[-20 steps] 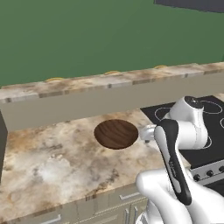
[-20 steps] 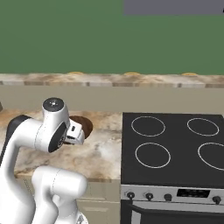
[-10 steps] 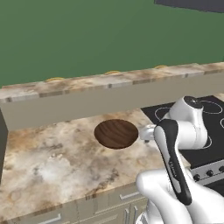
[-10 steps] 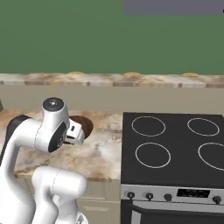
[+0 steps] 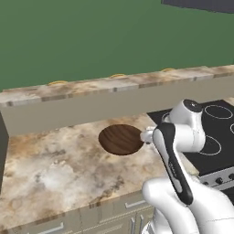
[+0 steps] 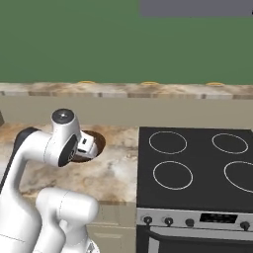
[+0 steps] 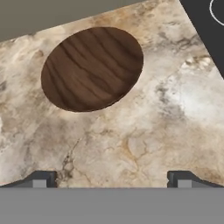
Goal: Pick the cup and bowl from the counter and place them on the counter next to the sink.
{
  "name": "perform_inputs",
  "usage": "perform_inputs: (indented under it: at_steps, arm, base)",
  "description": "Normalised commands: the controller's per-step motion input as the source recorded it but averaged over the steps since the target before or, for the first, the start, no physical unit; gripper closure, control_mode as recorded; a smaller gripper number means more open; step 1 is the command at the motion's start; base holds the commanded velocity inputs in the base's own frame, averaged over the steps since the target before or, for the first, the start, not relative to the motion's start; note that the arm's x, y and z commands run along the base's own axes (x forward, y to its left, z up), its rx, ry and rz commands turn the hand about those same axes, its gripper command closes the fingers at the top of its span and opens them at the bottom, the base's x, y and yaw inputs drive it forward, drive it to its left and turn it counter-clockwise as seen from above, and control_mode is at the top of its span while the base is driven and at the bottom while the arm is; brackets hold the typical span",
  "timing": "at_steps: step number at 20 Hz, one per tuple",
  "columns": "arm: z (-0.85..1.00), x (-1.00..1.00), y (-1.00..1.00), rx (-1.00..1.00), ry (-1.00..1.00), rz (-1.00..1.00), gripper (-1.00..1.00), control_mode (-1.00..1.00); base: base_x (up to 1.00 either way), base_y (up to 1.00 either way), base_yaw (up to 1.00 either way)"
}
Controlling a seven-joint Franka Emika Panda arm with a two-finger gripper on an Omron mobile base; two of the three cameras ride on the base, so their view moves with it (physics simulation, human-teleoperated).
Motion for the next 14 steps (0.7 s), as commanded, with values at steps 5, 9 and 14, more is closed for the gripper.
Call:
perform_inputs:
  at_steps: [5, 9, 14]
  arm:
    - [-0.36, 1.00, 0.00, -0.01, 0.00, -0.09, -1.00, -1.00]
    - [-0.41, 1.00, 0.00, -0.03, 0.00, -0.11, -1.00, -1.00]
    - [-0.24, 0.93, -0.08, -0.01, 0.00, -0.11, -1.00, -1.00]
  base:
    - [0.00, 0.00, 0.00]
    - [0.00, 0.00, 0.00]
    - [0.00, 0.00, 0.00]
